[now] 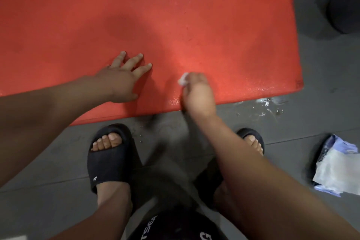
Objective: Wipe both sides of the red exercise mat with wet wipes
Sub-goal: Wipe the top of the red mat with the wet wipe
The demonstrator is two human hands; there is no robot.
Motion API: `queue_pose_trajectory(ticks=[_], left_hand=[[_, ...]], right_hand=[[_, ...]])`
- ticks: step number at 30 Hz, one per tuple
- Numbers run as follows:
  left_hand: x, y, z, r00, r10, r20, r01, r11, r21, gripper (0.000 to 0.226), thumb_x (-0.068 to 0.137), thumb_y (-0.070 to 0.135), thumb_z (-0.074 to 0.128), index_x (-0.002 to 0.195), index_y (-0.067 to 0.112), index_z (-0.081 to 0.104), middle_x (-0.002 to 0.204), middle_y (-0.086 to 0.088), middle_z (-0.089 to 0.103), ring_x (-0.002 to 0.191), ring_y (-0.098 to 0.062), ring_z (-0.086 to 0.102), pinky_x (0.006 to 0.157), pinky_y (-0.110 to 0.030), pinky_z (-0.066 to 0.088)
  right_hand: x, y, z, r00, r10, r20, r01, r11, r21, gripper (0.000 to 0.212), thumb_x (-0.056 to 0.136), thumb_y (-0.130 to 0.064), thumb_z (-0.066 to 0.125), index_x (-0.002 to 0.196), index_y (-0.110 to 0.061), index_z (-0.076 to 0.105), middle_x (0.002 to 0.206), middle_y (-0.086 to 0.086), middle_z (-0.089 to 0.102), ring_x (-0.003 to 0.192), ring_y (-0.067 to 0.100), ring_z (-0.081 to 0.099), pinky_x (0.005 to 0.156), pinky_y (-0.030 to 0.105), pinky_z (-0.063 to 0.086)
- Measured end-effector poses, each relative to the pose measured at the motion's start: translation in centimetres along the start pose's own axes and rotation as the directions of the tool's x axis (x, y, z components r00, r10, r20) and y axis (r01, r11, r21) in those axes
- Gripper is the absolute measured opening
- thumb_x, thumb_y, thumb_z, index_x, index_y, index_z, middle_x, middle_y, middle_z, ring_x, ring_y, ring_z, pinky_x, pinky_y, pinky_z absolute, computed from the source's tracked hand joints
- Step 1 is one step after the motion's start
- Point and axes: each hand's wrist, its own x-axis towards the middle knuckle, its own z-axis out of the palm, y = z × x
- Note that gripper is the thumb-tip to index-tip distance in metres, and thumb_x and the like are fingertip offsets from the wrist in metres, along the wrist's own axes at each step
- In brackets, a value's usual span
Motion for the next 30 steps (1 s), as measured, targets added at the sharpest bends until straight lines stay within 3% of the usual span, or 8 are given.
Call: queue_pose_trajectory(ticks=[5, 7, 11, 17, 20, 22, 24, 30], left_hand=[[-0.2, 0.3, -0.4, 1.0, -0.012, 0.006, 0.012, 1.0, -0.005, 0.112, 0.084, 0.047, 0.074, 0.157, 0.044, -0.011, 0.167, 0.008, -0.021, 0.154, -0.038, -0.012, 0.122, -0.057, 0.021], [-0.4, 0.8, -0.7, 1.0, -0.027, -0.004, 0.027, 1.0, -0.001, 0.111, 0.083, 0.046, 0.074, 0.158, 0.043, -0.008, 0.167, 0.007, -0.018, 0.154, -0.039, -0.01, 0.121, -0.057, 0.023], [-0.8, 1.2, -1.7, 0.998, -0.022, -0.051, 0.023, 0.999, 0.03, 0.108, 0.077, 0.051, 0.079, 0.157, 0.043, 0.008, 0.167, 0.002, 0.0, 0.151, -0.039, 0.008, 0.118, -0.056, 0.029], [-0.8, 0.8, -2.3, 0.997, -0.009, -0.079, 0.012, 0.999, 0.037, 0.097, 0.079, 0.064, 0.071, 0.155, 0.047, 0.013, 0.165, 0.005, 0.007, 0.147, -0.037, 0.017, 0.117, -0.055, 0.028], [-0.6, 0.9, -2.3, 0.995, -0.007, -0.098, 0.01, 0.999, 0.036, 0.094, 0.081, 0.067, 0.067, 0.155, 0.046, 0.013, 0.165, 0.004, 0.009, 0.147, -0.037, 0.018, 0.118, -0.054, 0.029], [-0.5, 1.0, -2.3, 0.994, -0.003, -0.109, 0.008, 0.999, 0.046, 0.093, 0.081, 0.069, 0.066, 0.155, 0.044, 0.015, 0.164, 0.002, 0.012, 0.144, -0.037, 0.021, 0.117, -0.053, 0.03], [-0.6, 1.1, -2.3, 0.993, 0.0, -0.116, 0.006, 0.999, 0.053, 0.093, 0.08, 0.069, 0.067, 0.154, 0.043, 0.018, 0.162, 0.001, 0.016, 0.142, -0.038, 0.025, 0.116, -0.052, 0.032], [-0.9, 1.4, -2.7, 0.995, -0.002, -0.096, 0.008, 0.998, 0.061, 0.094, 0.08, 0.061, 0.072, 0.155, 0.043, 0.017, 0.162, 0.002, 0.018, 0.144, -0.036, 0.025, 0.116, -0.052, 0.032]], right_hand=[[2.8, 1.2, -1.1, 0.944, 0.274, -0.183, -0.285, 0.958, -0.032, 0.017, 0.089, -0.007, 0.051, 0.1, -0.005, 0.063, 0.102, 0.016, 0.065, 0.094, 0.037, 0.061, 0.08, 0.039, 0.04], [0.8, -1.6, 0.8, 0.997, 0.076, -0.021, -0.077, 0.997, -0.021, 0.021, 0.082, -0.007, 0.051, 0.098, -0.009, 0.065, 0.097, 0.013, 0.066, 0.089, 0.036, 0.062, 0.076, 0.04, 0.045], [-0.5, -2.0, 1.3, 0.943, -0.259, 0.209, 0.28, 0.957, -0.076, 0.016, 0.081, -0.012, 0.058, 0.095, -0.018, 0.063, 0.09, 0.008, 0.062, 0.079, 0.034, 0.06, 0.062, 0.037, 0.046], [6.1, 3.1, -2.2, 0.959, 0.164, -0.23, -0.205, 0.965, -0.164, 0.018, 0.084, -0.015, 0.049, 0.097, -0.012, 0.061, 0.093, 0.014, 0.064, 0.088, 0.038, 0.061, 0.073, 0.042, 0.043], [3.5, 0.3, -0.2, 0.997, -0.055, -0.05, 0.049, 0.993, -0.11, 0.022, 0.076, -0.008, 0.05, 0.094, -0.012, 0.062, 0.09, 0.013, 0.063, 0.084, 0.036, 0.059, 0.074, 0.04, 0.043], [1.7, -0.1, 0.2, 0.95, -0.288, 0.124, 0.301, 0.948, -0.1, 0.024, 0.073, -0.006, 0.054, 0.094, -0.014, 0.063, 0.089, 0.01, 0.062, 0.081, 0.035, 0.06, 0.072, 0.039, 0.048], [2.8, 1.7, -1.1, 0.928, -0.335, 0.164, 0.359, 0.921, -0.149, 0.024, 0.076, -0.01, 0.055, 0.097, -0.018, 0.063, 0.092, 0.007, 0.063, 0.085, 0.034, 0.061, 0.075, 0.04, 0.048], [8.2, 8.1, -6.0, 0.981, 0.047, -0.187, -0.106, 0.941, -0.322, 0.019, 0.086, -0.016, 0.046, 0.101, -0.011, 0.057, 0.097, 0.016, 0.065, 0.09, 0.039, 0.063, 0.075, 0.045, 0.046]])
